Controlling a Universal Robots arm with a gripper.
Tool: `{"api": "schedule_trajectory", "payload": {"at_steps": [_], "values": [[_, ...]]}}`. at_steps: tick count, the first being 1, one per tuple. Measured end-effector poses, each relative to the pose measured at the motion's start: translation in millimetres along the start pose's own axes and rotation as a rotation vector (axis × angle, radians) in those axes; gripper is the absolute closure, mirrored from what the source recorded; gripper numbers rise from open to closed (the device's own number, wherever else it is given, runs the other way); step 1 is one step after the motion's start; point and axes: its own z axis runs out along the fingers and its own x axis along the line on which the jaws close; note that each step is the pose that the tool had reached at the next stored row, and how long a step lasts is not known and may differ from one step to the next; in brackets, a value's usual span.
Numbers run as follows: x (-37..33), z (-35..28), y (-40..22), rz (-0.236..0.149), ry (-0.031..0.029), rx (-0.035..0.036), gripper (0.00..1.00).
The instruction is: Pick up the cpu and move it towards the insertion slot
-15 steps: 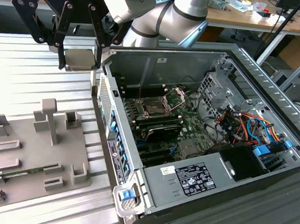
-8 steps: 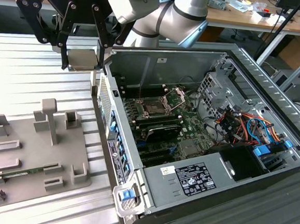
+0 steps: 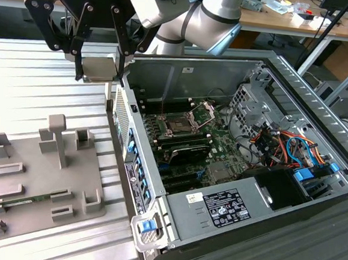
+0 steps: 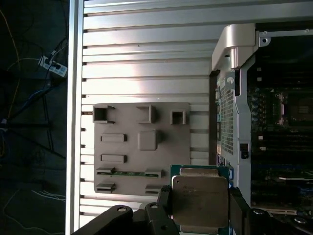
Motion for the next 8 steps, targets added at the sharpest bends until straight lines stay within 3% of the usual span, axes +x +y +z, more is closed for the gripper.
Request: {"api": "schedule_trajectory", "payload": {"at_steps": [8], "values": [[-4.7, 0.1, -0.1, 0.0, 0.0, 0.0, 0.45]]}}
